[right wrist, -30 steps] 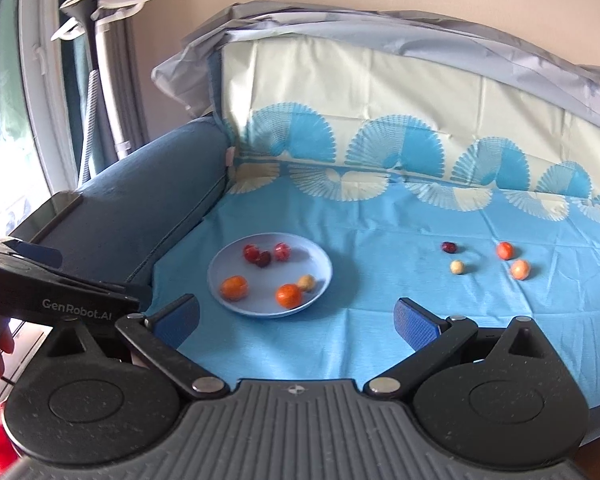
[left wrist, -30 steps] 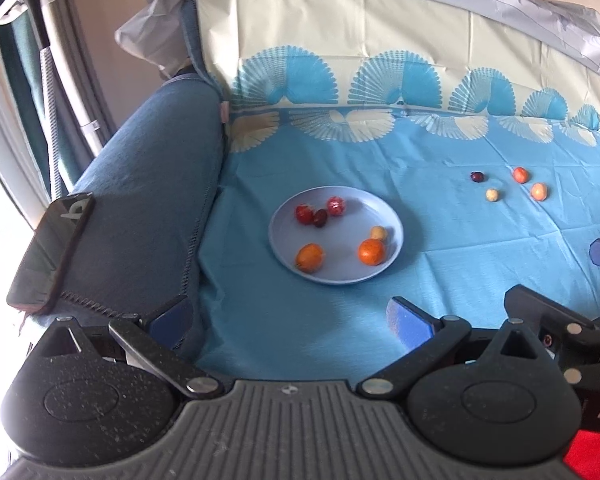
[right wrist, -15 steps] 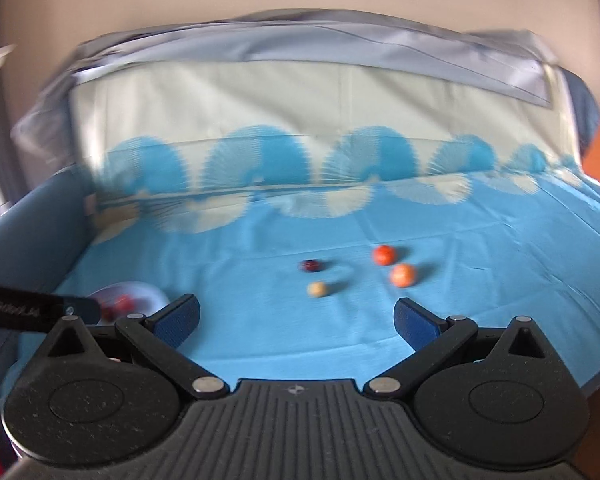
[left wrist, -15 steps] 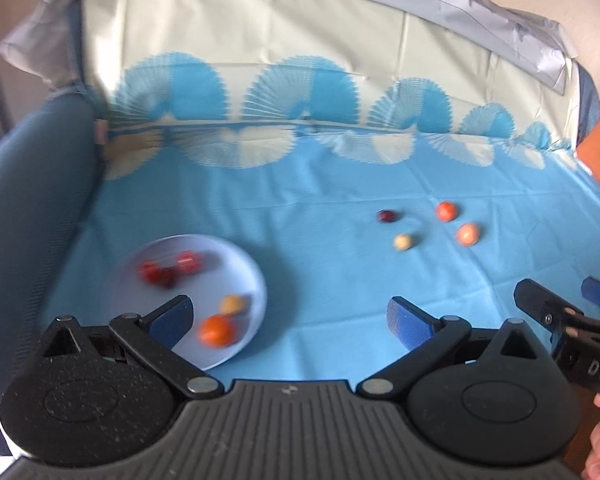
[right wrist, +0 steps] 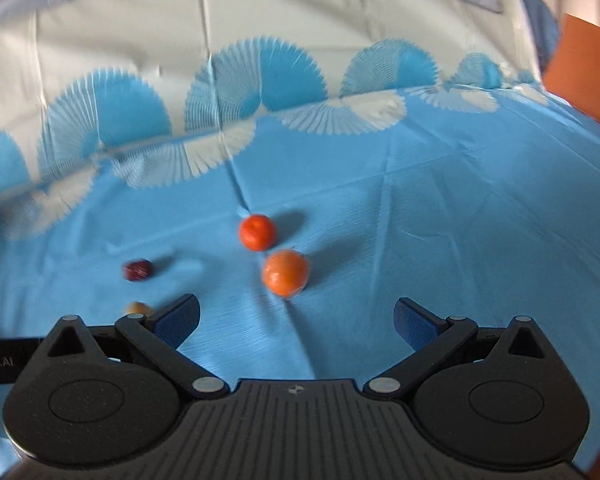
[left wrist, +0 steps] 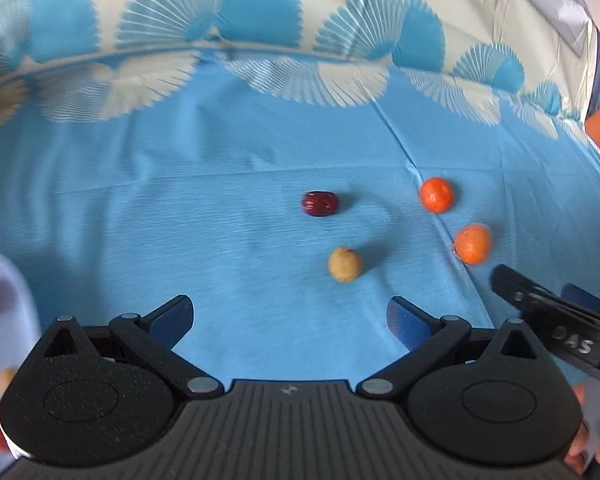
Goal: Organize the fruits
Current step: 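Grasp the small yellow fruit with the left gripper while the right grasps the wrapped orange, then carry the yellow fruit and wrapped orange over the plate with both grippers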
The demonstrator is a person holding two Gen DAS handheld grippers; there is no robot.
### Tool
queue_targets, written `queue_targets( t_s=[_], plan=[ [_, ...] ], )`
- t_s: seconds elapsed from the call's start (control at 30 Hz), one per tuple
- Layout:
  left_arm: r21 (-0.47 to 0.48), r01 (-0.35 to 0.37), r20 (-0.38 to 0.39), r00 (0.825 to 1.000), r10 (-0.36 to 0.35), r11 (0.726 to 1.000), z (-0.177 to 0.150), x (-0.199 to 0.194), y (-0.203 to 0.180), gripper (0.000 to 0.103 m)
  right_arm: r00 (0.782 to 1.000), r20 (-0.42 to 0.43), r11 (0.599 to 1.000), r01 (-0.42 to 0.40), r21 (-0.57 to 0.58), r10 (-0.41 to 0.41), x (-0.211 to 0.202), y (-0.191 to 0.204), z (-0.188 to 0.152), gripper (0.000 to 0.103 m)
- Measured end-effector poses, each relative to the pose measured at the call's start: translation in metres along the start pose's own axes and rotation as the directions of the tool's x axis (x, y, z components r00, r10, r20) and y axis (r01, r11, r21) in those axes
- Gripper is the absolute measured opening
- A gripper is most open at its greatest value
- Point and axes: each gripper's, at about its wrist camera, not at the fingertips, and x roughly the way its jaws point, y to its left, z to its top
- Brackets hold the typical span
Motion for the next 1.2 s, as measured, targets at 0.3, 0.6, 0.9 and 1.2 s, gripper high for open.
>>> queue_targets(
  t_s=[0.3, 0.6, 0.9, 1.2],
  plan=[
    [0.129, -0.049, -0.004, 0.999, 0.049, 0.99, 0.007, 0.062, -0.022, 0.103, 1.0, -0.018, 0.995, 0.002, -0.101, -0.004, 0.085, -0.011, 0.004, 0.102],
    [0.225, -0.004, 0.067, 0.998, -0.012, 0.974, 0.005, 0.041, -0.038, 0.027, 0.997, 0.058, 0.985, -0.042, -0.165, 0.052, 0.084, -0.005, -0.005, 0.04],
    [0.231, -0.037, 0.095, 0.995, 0.015, 0.972, -0.005, -0.023, -0.026, 0.027, 0.994, 0.072, 0.993, -0.069, -0.098, 0.076, 0.035, -0.007, 0.004, 0.04],
    [0.158, -0.103, 0.098, 0.991, 0.089, 0.982, -0.045, -0.159, 0.043, 0.027, 0.95, 0.197, 0.968, -0.222, -0.121, 0.242, -0.103, 0.038, 0.014, 0.04]
  ],
)
